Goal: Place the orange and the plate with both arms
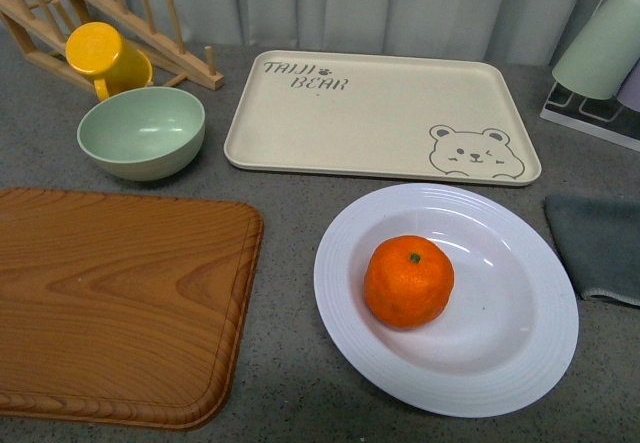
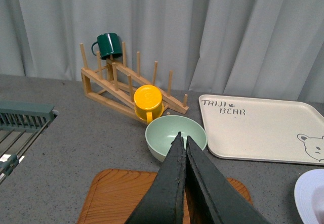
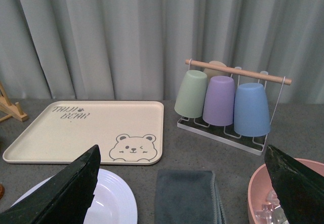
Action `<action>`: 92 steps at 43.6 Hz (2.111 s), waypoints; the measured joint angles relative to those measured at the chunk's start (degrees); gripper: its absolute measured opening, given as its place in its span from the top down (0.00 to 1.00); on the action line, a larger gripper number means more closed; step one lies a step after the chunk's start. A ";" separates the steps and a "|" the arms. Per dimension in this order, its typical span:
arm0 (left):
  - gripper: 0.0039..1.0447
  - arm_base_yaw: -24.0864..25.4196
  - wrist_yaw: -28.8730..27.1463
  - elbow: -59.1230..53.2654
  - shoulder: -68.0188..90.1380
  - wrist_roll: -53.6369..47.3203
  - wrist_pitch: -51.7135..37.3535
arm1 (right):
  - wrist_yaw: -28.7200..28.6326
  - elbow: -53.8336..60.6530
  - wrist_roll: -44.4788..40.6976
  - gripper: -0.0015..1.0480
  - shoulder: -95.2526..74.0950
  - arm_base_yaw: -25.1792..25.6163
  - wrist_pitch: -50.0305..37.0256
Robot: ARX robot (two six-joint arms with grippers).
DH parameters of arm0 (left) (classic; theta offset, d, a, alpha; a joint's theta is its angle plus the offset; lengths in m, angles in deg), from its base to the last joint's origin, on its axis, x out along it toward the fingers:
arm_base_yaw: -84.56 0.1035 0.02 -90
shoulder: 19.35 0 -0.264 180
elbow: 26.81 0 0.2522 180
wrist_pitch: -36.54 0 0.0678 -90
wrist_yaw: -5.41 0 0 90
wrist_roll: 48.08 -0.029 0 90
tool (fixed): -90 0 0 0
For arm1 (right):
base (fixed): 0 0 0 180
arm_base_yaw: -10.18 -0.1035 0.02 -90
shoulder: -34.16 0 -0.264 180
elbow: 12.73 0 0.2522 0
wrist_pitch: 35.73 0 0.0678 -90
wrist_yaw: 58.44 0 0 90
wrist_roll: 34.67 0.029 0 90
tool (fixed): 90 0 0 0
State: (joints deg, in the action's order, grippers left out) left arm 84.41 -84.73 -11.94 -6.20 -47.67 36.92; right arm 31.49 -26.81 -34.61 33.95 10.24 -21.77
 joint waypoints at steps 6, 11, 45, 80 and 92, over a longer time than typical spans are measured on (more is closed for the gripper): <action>0.96 0.00 0.00 0.00 -1.77 0.00 1.79 | 0.00 0.00 0.00 0.09 0.00 0.00 0.00; 0.96 0.00 0.00 0.02 -3.32 0.00 3.37 | 0.00 0.00 0.00 0.09 0.00 0.00 0.00; 0.25 0.00 0.04 0.02 -12.92 0.00 13.35 | -9.79 -9.25 5.49 0.09 -46.64 3.54 -14.08; 0.06 0.00 0.04 0.02 -12.92 -0.15 13.35 | -40.13 -34.82 24.41 0.09 -110.14 6.51 -9.92; 0.06 0.00 0.04 0.02 -12.92 -0.15 13.35 | -44.02 -38.12 31.47 0.09 -117.98 4.72 -17.03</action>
State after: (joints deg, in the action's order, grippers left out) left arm 84.41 -84.69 -11.92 -19.12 -47.82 50.27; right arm -12.53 -64.93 -3.14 -84.03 14.96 -38.79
